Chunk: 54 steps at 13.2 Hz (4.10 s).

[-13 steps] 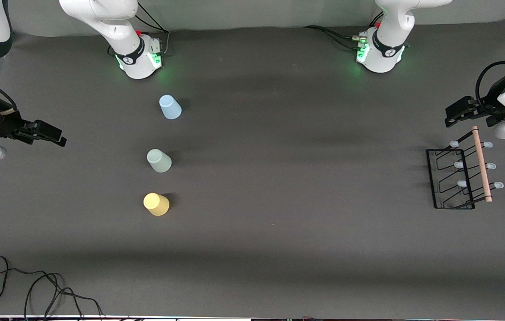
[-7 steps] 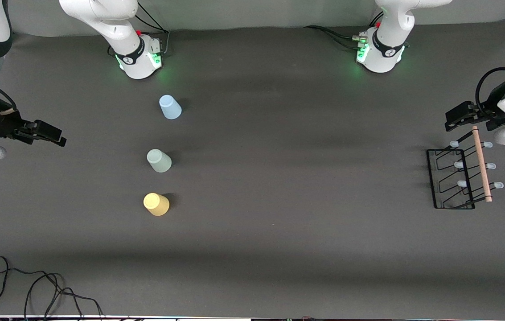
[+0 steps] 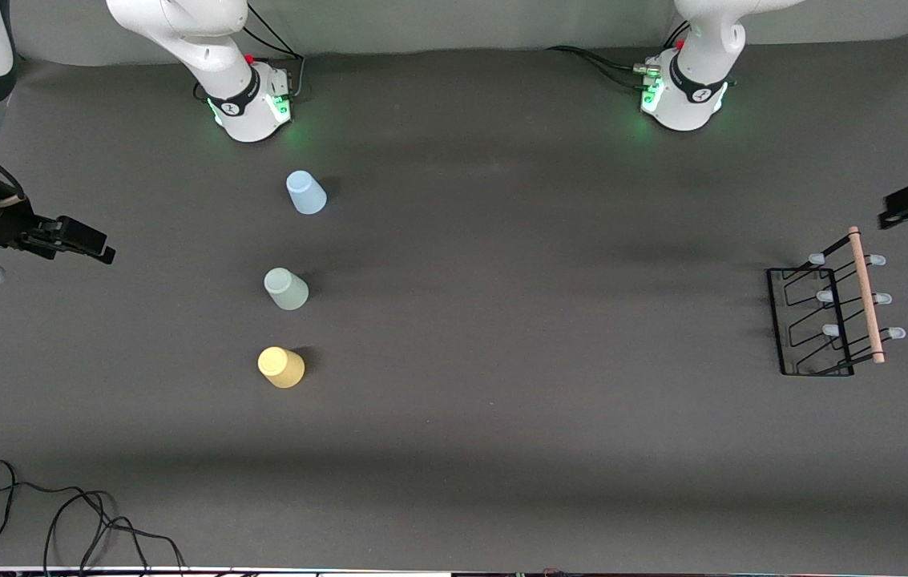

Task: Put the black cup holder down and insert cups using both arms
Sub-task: 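Move the left gripper down toward the wooden rod of the black rack, then grasp the wooden rod of the black rack with the left gripper, then carry the rack toward the cups with the left gripper while the right gripper reaches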

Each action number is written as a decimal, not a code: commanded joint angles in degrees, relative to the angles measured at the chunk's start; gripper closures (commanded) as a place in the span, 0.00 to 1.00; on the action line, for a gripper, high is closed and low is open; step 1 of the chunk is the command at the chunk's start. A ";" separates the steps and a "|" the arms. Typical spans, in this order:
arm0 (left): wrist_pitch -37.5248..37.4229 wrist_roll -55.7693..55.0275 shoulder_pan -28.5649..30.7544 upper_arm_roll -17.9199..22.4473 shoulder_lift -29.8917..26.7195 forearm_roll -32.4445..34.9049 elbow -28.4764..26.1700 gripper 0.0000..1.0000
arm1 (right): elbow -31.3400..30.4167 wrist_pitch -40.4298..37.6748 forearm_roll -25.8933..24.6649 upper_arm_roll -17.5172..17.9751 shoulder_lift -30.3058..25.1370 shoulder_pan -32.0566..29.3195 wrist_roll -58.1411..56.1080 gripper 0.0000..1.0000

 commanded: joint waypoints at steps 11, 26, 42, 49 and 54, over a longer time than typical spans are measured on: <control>25.89 9.43 3.89 -0.25 -0.69 1.31 -21.58 0.00 | 1.67 -1.18 -0.59 0.23 0.72 -0.33 -0.29 0.00; 38.65 11.64 7.23 -0.16 9.87 1.40 -23.60 1.00 | 1.32 -1.53 -0.67 0.14 0.55 -0.42 -0.29 0.00; 4.81 -5.72 -1.17 -2.62 7.05 -2.82 2.23 1.00 | 1.32 -1.62 -0.67 0.14 0.55 -0.42 -0.20 0.00; 7.72 -38.93 -31.92 -3.33 15.47 -7.56 11.97 1.00 | 1.32 -1.71 -0.67 0.06 0.37 -0.50 -0.29 0.00; 14.21 -62.24 -50.92 -3.24 27.07 -5.90 22.17 1.00 | 0.89 -2.32 -0.59 -0.56 0.02 -0.33 0.06 0.00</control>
